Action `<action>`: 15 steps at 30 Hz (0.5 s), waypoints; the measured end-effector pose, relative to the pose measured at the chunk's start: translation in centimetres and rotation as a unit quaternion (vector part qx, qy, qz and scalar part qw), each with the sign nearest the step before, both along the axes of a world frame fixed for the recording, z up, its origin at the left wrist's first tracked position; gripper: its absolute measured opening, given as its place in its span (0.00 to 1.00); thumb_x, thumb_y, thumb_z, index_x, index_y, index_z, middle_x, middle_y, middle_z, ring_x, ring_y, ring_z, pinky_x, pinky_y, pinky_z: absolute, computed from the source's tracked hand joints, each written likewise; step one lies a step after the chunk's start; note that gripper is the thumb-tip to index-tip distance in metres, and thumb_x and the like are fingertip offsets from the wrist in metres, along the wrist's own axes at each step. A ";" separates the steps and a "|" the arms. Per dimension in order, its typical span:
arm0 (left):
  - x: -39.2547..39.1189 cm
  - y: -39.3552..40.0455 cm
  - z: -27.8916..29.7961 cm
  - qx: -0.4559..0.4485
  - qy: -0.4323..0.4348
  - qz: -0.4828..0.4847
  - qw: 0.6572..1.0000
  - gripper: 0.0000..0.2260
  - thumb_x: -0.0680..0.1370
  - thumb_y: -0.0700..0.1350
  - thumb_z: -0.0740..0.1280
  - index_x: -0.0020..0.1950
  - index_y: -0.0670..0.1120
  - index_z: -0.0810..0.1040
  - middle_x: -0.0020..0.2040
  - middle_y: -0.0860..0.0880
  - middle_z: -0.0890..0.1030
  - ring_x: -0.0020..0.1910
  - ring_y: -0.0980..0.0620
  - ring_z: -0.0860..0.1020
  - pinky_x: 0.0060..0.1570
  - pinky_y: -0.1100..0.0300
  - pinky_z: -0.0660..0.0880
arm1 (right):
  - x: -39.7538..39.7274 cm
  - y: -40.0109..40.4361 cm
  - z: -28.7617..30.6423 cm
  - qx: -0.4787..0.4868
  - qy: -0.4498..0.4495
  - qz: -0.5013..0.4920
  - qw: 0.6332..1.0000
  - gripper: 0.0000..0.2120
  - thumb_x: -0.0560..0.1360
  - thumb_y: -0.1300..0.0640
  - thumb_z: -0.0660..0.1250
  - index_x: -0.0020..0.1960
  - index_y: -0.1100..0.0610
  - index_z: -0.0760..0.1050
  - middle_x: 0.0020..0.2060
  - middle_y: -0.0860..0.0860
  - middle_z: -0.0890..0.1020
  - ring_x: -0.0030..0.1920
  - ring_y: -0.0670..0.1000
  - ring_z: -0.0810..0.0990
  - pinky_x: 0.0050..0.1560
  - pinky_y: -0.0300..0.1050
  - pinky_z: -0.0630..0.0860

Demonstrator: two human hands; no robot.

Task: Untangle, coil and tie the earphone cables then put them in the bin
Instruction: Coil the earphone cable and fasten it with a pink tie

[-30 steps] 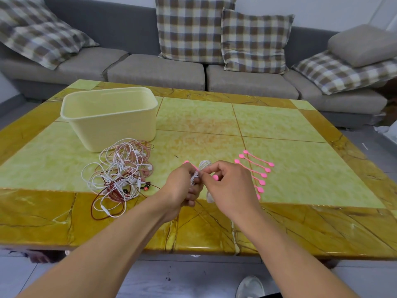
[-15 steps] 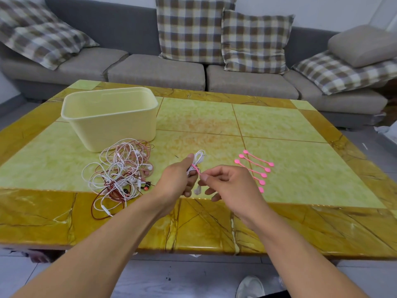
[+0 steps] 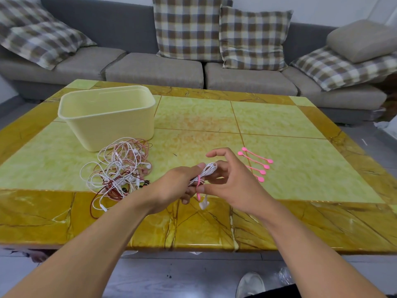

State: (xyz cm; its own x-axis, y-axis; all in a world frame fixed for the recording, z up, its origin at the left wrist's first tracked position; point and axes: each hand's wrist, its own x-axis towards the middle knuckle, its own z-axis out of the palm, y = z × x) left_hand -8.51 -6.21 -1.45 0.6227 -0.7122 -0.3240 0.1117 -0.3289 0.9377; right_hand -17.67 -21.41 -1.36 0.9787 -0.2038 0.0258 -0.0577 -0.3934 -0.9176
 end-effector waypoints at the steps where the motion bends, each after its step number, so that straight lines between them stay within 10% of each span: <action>1: 0.0 0.0 0.0 0.002 -0.002 -0.007 1.000 0.20 0.85 0.56 0.57 0.47 0.42 0.78 0.28 0.52 0.63 0.28 0.52 0.60 0.33 0.57 0.62 | 0.0 0.0 0.0 -0.001 -0.001 0.004 1.000 0.33 0.67 0.56 0.83 0.64 0.43 0.69 0.50 0.47 0.85 0.51 0.48 0.85 0.60 0.56 0.80; 8: 0.3 0.2 0.2 0.021 -0.027 -0.020 0.999 0.20 0.85 0.58 0.56 0.44 0.44 0.71 0.27 0.54 0.63 0.28 0.53 0.59 0.33 0.59 0.63 | -0.1 0.4 -0.4 0.000 -0.023 0.022 1.000 0.19 0.74 0.60 0.77 0.57 0.42 0.74 0.54 0.53 0.81 0.39 0.52 0.85 0.52 0.64 0.81; 15: 0.5 0.4 -0.2 0.048 -0.025 -0.060 0.997 0.21 0.85 0.58 0.55 0.37 0.49 0.65 0.29 0.53 0.60 0.28 0.53 0.57 0.32 0.59 0.60 | 0.2 -0.1 -0.6 0.000 0.014 -0.001 1.000 0.10 0.79 0.62 0.71 0.55 0.49 0.79 0.44 0.54 0.84 0.32 0.52 0.79 0.32 0.49 0.76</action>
